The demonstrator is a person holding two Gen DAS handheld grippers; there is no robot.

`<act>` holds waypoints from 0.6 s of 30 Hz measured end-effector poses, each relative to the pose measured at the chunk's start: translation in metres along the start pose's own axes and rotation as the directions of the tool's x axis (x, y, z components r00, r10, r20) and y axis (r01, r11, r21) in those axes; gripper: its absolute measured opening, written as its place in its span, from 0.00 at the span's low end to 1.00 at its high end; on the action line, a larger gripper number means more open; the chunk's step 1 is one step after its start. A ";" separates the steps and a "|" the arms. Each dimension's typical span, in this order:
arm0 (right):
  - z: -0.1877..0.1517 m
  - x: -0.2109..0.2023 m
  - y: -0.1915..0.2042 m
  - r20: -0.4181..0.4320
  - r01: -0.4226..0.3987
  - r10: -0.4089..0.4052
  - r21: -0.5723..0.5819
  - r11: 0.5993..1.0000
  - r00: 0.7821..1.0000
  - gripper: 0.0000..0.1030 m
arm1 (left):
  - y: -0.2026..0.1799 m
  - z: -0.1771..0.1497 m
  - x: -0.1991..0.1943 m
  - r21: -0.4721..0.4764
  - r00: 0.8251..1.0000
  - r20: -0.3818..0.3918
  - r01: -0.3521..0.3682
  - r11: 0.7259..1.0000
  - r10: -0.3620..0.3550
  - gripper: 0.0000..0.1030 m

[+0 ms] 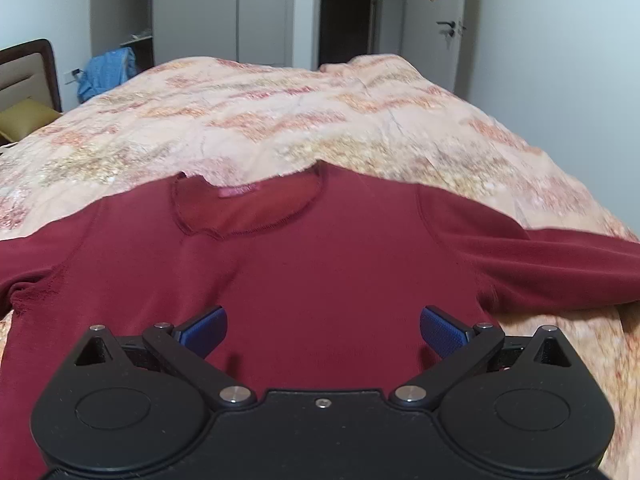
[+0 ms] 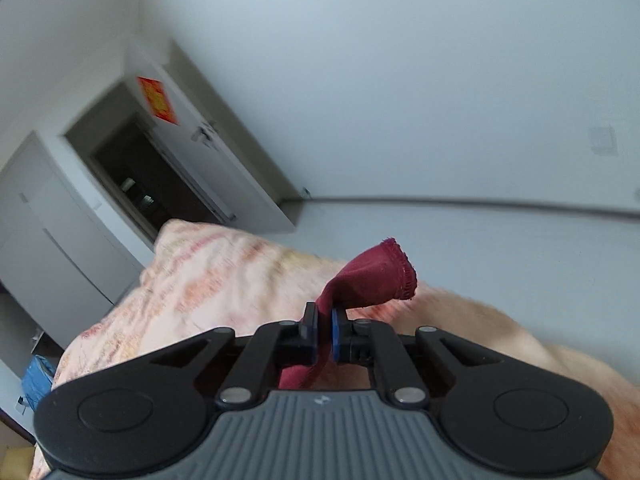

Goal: Fold small clothes
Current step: 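Grasp the cuff of the sleeve nearest the right tool with the right tool, then carry the held sleeve across the shirt chest with the right tool and release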

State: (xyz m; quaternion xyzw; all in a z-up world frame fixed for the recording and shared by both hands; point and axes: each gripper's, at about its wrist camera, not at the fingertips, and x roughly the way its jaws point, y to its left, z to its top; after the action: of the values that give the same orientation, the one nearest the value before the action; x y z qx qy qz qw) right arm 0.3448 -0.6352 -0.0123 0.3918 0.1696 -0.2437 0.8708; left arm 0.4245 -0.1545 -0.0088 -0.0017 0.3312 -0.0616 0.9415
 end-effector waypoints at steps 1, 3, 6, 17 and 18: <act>-0.003 0.002 -0.005 -0.016 0.014 -0.014 -0.007 1.000 1.000 0.07 | 0.000 -0.001 0.000 0.005 1.000 -0.006 0.001 1.000 -0.001 0.99; -0.009 0.007 -0.014 -0.034 0.030 -0.029 0.013 0.999 0.999 0.07 | 0.000 0.000 0.000 0.006 1.000 -0.019 0.005 1.000 -0.005 0.99; -0.013 0.007 -0.011 -0.028 0.041 -0.040 0.004 0.999 0.999 0.07 | 0.004 0.007 -0.005 -0.009 1.000 -0.022 0.003 1.000 -0.003 0.99; -0.032 -0.038 0.143 0.076 -0.100 0.177 -0.583 0.806 0.981 0.08 | 0.047 0.048 -0.055 -0.094 0.993 0.058 -0.099 0.991 0.104 0.99; -0.041 -0.042 0.162 0.055 -0.145 0.230 -0.627 0.765 0.972 0.08 | 0.054 0.050 -0.060 -0.110 0.992 0.068 -0.099 0.989 0.107 0.99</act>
State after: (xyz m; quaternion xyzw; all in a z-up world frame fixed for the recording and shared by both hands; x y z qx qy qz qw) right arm 0.3963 -0.4982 0.0794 0.0831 0.1437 -0.1109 0.9799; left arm 0.4155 -0.0957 0.0657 -0.0372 0.2988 0.0050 0.9536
